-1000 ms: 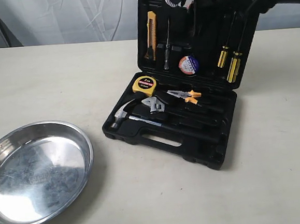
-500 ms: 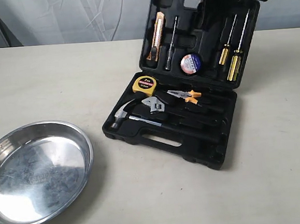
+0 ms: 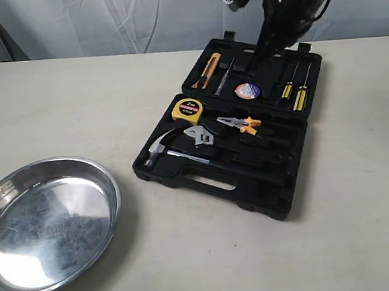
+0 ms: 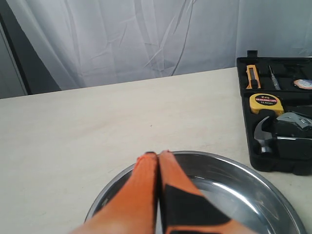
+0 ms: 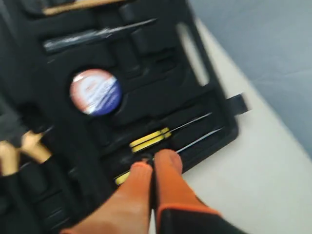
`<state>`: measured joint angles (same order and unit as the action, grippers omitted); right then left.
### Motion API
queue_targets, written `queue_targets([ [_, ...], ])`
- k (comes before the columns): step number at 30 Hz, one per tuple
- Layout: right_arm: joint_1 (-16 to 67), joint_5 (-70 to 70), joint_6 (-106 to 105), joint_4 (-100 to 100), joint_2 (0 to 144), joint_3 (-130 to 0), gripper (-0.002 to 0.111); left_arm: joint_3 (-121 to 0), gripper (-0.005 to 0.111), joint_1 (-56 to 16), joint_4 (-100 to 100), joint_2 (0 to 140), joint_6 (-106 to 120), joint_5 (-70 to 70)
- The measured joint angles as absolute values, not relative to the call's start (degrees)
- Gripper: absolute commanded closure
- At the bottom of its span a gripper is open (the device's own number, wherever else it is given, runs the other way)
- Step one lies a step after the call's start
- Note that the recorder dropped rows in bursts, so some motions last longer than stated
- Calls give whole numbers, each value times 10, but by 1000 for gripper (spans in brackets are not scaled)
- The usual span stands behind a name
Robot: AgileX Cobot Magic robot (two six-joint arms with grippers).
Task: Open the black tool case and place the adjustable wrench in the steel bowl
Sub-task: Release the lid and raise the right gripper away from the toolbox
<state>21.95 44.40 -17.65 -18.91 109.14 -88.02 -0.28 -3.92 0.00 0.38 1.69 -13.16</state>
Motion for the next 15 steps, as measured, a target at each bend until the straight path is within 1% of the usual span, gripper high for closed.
queue_targets([
  [6, 244, 636, -356, 58, 1108, -880, 108, -3, 106, -39, 0, 4, 17, -132],
  [9, 269, 686, -453, 179, 1108, -880, 108, -3, 106, -39, 0, 4, 17, -132],
  [11, 285, 682, -516, 247, 1108, -880, 108, -3, 106, -39, 0, 4, 17, -132],
  [12, 298, 654, -553, 281, 1108, -880, 108, -3, 106, -39, 0, 4, 17, -132],
  [14, 317, 579, -590, 328, 1108, -880, 108, -3, 106, -39, 0, 4, 17, -132],
  [15, 327, 500, -606, 344, 1108, -880, 108, -3, 106, -39, 0, 4, 17, -132],
])
